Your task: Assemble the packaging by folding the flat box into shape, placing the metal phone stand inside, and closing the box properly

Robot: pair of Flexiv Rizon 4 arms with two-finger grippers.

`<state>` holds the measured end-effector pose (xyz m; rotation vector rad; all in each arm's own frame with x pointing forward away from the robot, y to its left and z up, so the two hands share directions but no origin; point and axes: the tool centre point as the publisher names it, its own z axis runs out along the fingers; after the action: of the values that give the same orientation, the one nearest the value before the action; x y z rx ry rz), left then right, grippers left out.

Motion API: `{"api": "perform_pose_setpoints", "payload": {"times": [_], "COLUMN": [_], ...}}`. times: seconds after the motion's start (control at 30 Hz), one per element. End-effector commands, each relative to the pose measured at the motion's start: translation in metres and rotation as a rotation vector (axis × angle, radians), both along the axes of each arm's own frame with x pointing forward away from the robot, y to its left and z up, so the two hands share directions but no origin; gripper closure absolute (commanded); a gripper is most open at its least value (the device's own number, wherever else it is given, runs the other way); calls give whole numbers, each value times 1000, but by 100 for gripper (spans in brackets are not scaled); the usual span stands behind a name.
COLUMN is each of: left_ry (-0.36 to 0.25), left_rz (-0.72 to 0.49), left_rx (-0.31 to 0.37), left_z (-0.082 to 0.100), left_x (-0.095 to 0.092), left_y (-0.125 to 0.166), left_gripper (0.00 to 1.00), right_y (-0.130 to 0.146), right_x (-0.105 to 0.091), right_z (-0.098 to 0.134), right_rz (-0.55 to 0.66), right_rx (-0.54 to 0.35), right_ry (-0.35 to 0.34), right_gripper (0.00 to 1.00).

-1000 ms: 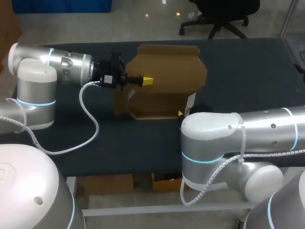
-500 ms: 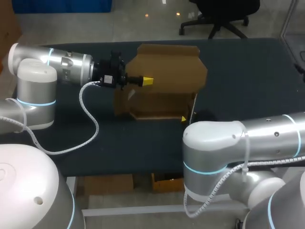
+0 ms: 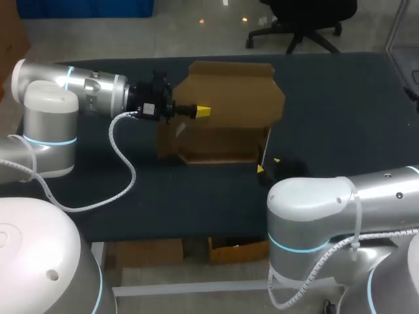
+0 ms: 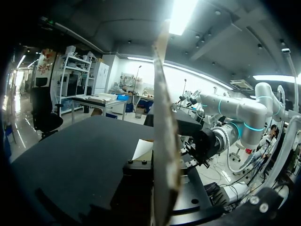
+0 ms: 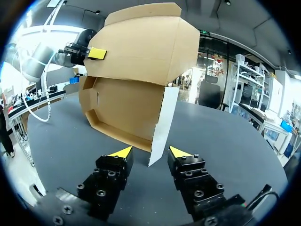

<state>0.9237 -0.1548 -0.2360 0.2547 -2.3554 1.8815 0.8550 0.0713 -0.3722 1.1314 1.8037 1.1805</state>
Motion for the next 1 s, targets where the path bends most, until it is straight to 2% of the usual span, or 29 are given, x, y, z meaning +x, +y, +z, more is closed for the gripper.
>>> {"api": "perform_pose_setpoints", "payload": {"times": [0.03, 0.47, 1.0], "left_ry": [-2, -2, -2], "left_rz": [2, 2, 2], "left_rx": [-2, -2, -2], "left_z": [-2, -2, -2], "left_x": [-1, -1, -1], "left_y": [-1, -1, -1], "left_gripper": [100, 100, 100], "right_y": [-17, -36, -66], "right_x": [-4, -7, 15], "right_z": [4, 9, 6], "right_rz": [97, 267, 471], "right_rx": [26, 42, 31], "right_ry": [10, 19, 11], "right_gripper": [55, 55, 54]}}
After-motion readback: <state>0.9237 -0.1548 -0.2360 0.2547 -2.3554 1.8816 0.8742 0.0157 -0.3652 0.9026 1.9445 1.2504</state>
